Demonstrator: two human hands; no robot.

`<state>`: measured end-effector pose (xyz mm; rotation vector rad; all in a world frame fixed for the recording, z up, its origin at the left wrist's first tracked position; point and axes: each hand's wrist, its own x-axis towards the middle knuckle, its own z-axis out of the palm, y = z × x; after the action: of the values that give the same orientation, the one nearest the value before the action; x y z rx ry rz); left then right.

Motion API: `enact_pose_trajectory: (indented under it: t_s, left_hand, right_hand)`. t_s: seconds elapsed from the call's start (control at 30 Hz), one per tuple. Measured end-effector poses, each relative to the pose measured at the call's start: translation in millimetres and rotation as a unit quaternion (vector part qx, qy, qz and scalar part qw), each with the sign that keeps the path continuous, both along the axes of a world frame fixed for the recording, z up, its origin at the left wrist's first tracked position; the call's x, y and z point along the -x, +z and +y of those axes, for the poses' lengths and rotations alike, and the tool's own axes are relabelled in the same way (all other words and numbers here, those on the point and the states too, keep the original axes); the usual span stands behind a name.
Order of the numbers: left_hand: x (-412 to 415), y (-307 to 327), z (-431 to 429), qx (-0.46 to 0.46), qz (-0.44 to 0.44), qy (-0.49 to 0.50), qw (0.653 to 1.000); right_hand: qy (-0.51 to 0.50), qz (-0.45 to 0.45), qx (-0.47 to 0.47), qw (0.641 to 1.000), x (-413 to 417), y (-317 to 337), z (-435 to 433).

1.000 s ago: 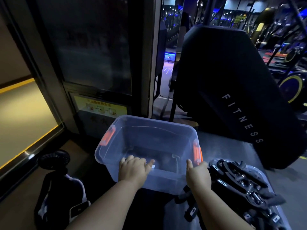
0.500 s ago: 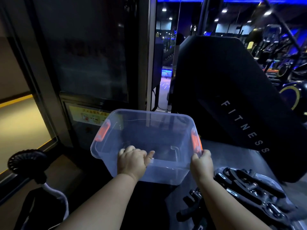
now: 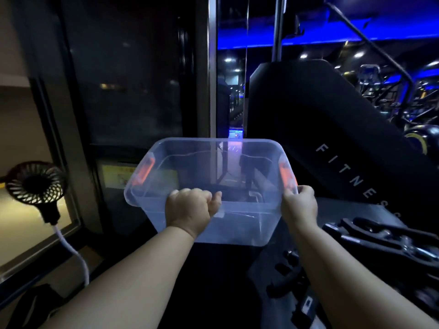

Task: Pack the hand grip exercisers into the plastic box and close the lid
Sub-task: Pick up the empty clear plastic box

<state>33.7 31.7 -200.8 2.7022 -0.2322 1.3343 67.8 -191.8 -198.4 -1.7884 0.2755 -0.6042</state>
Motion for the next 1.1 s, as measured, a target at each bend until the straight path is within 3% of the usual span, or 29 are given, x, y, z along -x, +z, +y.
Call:
enact_pose_trajectory:
  t_s: [0.13,0.23,0.3,0.37,0.43,0.57,0.7,0.8,1.1]
  left_hand:
    - [37.1,-25.4,-3.1,0.024,-0.019,0.016,0.999]
    - [68.1,-43.6,-11.3,0.151,-0.048,0.033,0.987]
    - [88.0,-51.1,-12.7,0.338,-0.051,0.075,0.937]
    - [107.0,-52.6,-6.4,0.517,0.017,0.119,0.847]
    - [121.5,-52.7,3.6,0.612,0.106,0.141,0.771]
    - [126.6,-53.7,21.4,0.694,0.181,0.114,0.688]
    - [129.4,-75.6,20.6,0.746,0.25,-0.058,0.614]
    - [132.0,-90.5,5.7,0.768,0.302,-0.12,0.552]
    - [120.7,-101.4,-17.9,0.776,0.363,-0.147,0.495]
  right_hand:
    - [0.017,0.012,-0.147,0.989,42.8,-22.3,18.9]
    - [0.033,0.043,-0.224,0.973,70.6,-35.3,25.9]
    - [0.016,0.056,-0.2,0.978,86.1,-35.6,26.5]
    - [0.015,0.065,-0.17,0.983,99.7,-33.6,27.1]
    - [0.004,0.082,-0.123,0.989,111.7,-36.3,28.0]
    - [0.011,0.105,-0.067,0.992,129.9,-49.4,29.4]
    - [0.016,0.124,-0.029,0.992,141.5,-61.9,26.7]
    - [0.019,0.121,-0.008,0.992,145.8,-71.3,25.0]
    - [0.04,0.124,0.013,0.991,129.8,-85.4,12.8]
